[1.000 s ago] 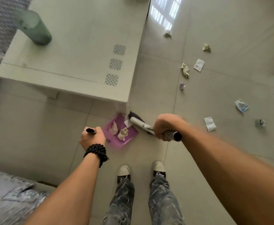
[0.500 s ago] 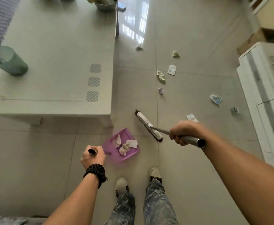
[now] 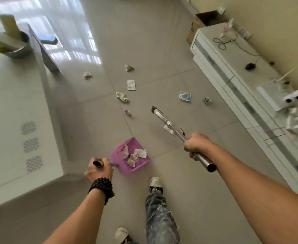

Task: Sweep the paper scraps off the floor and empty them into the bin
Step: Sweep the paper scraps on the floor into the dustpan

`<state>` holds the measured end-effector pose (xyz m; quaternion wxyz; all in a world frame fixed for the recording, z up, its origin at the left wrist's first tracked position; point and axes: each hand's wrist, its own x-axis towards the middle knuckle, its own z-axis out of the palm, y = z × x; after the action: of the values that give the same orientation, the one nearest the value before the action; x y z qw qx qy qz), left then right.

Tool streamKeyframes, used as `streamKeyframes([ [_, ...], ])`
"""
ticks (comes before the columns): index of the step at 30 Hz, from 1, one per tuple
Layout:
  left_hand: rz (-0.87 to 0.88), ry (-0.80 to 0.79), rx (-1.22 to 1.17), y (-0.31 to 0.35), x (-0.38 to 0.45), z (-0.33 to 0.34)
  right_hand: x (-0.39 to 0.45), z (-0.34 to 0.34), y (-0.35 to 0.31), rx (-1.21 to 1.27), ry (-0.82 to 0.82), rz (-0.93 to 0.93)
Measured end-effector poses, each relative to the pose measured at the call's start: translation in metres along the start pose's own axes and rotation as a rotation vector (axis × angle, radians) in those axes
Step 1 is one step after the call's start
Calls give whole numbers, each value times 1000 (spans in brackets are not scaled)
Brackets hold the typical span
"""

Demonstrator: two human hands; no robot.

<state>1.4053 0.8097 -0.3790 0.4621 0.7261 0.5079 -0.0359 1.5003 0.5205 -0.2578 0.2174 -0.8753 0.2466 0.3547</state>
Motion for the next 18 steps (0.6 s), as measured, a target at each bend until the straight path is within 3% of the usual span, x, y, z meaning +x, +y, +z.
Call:
streamKeyframes([
  [8, 43, -35, 79, 117, 16, 118, 115, -89, 7, 111, 29, 140],
  [18, 54, -68, 209, 184, 58, 205, 196, -79, -4, 125, -134, 245],
])
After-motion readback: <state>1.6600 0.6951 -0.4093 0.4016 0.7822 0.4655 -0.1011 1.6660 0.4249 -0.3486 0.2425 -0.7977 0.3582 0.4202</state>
